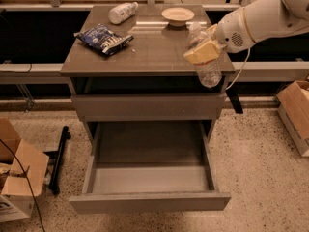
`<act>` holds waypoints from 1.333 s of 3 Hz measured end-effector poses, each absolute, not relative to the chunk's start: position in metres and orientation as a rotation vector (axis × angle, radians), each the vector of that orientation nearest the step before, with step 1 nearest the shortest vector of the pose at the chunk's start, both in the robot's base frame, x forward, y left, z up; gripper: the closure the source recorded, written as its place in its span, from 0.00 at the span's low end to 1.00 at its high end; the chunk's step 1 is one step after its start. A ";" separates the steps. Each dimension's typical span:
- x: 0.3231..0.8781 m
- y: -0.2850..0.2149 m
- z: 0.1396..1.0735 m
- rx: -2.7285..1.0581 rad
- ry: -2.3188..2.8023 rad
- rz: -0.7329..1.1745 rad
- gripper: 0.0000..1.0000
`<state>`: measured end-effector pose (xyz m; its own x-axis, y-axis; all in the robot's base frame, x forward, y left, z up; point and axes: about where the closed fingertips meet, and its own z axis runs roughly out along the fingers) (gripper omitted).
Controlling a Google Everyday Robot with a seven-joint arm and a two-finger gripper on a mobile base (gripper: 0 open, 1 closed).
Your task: Pick water bottle from middle drawer and place on counter
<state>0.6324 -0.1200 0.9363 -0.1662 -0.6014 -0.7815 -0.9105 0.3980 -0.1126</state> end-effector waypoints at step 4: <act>0.767 -0.121 0.924 -1.603 1.659 0.096 0.58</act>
Offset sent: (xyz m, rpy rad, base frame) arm 0.1276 -0.0213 0.0609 -0.4616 -0.3572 0.1094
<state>0.7672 -0.1213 0.9237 0.1333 -0.8038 -0.5797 -0.8653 0.1908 -0.4635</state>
